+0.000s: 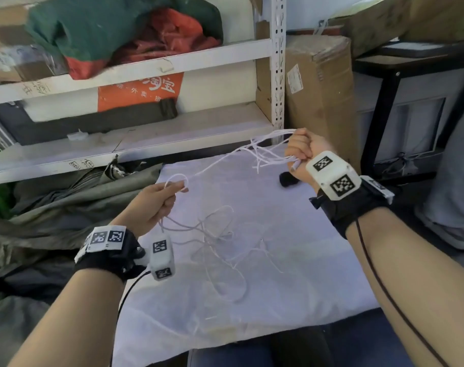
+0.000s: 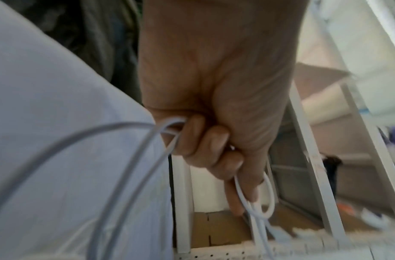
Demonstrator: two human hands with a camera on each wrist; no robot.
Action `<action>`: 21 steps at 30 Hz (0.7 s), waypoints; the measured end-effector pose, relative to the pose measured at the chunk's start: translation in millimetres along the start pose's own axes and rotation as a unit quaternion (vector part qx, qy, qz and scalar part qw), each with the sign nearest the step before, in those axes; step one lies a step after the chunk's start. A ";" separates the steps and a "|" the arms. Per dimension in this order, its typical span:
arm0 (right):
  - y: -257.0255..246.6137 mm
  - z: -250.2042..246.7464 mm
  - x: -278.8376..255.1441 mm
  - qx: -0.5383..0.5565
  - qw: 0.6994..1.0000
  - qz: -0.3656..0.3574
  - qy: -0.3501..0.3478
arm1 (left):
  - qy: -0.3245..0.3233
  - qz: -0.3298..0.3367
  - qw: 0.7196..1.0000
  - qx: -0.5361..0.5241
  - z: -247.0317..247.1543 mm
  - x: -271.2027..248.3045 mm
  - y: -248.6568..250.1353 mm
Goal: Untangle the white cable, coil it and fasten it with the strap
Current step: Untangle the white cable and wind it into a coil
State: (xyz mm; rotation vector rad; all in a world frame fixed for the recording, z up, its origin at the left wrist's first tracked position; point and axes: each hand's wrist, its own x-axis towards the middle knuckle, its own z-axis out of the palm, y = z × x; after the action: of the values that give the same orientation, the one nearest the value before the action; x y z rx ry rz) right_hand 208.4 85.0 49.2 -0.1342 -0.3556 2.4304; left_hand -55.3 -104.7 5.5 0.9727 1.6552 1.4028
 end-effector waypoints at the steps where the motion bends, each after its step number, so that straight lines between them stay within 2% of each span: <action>1: 1.1 -0.4 0.4 0.012 1.000 -0.020 0.017 | 0.028 0.005 0.999 -0.034 -3.5 2.7 -0.8; 7: 11.9 -9.9 3.0 0.022 0.984 -0.117 0.131 | 0.146 0.048 0.977 -0.148 -11.6 13.0 24.2; 10: 7.2 -20.3 2.6 0.028 0.977 -0.136 0.160 | 0.183 0.079 0.959 -0.200 -22.9 17.9 44.0; 14: 9.7 -32.0 9.5 -0.015 0.968 -0.170 0.184 | 0.215 0.143 0.945 -0.201 -32.0 26.3 65.6; 16: 14.0 -34.8 12.0 -0.055 0.967 -0.163 0.189 | 0.214 0.182 0.949 -0.144 -25.9 27.6 70.8; 18: 19.0 -32.7 11.3 -0.083 0.966 -0.148 0.193 | 0.201 0.180 0.963 0.015 -17.2 25.8 65.6; 21: 24.3 -25.5 8.2 -0.098 0.967 -0.146 0.185 | 0.116 0.187 0.958 0.182 -2.3 25.1 45.1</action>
State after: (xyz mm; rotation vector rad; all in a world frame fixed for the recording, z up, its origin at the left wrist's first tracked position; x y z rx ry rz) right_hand 192.1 77.8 17.8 -0.5728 -0.4106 2.0232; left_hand -64.6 -78.0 48.8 1.4363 2.0292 1.5309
